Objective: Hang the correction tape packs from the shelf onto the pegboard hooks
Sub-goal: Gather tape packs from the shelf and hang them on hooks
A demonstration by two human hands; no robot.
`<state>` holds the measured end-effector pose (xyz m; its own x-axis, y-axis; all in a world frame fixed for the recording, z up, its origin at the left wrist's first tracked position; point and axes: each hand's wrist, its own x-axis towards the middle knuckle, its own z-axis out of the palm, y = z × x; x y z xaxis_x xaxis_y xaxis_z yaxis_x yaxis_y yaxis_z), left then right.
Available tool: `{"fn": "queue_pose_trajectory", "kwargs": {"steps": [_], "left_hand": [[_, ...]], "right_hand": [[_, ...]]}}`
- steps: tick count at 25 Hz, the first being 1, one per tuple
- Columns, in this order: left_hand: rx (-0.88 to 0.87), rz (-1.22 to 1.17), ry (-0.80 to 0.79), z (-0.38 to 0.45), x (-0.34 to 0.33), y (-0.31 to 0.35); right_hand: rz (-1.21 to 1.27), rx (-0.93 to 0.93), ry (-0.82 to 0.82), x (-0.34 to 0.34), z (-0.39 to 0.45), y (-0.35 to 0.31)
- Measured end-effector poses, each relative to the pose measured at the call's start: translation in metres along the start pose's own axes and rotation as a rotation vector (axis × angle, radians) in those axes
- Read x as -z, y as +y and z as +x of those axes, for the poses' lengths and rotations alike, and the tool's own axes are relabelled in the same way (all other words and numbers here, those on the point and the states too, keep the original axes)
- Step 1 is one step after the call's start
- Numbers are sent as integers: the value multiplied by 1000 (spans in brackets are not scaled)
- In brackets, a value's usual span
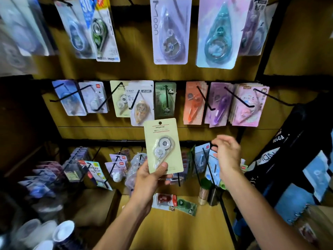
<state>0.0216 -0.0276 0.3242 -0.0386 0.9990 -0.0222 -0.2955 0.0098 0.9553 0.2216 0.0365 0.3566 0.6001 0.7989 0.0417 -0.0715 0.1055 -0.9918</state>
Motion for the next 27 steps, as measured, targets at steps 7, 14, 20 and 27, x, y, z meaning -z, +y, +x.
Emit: {"fn": "queue_pose_trajectory", "kwargs": {"steps": [7,14,20,27], "left_hand": [[-36,-13,-20,-22,15,13],[-153,350,87,-27,96,21],[-176,772,311,-22,161,16],[-154,1314,337,-19,180,8]], "right_hand": [[-84,9,-726,-28,-88,-7],[-43,197,-747,-66,-123,-18],[-82,313,-743,-119,-157,-22],[-153,287,-636,-137,-163,-23]]}}
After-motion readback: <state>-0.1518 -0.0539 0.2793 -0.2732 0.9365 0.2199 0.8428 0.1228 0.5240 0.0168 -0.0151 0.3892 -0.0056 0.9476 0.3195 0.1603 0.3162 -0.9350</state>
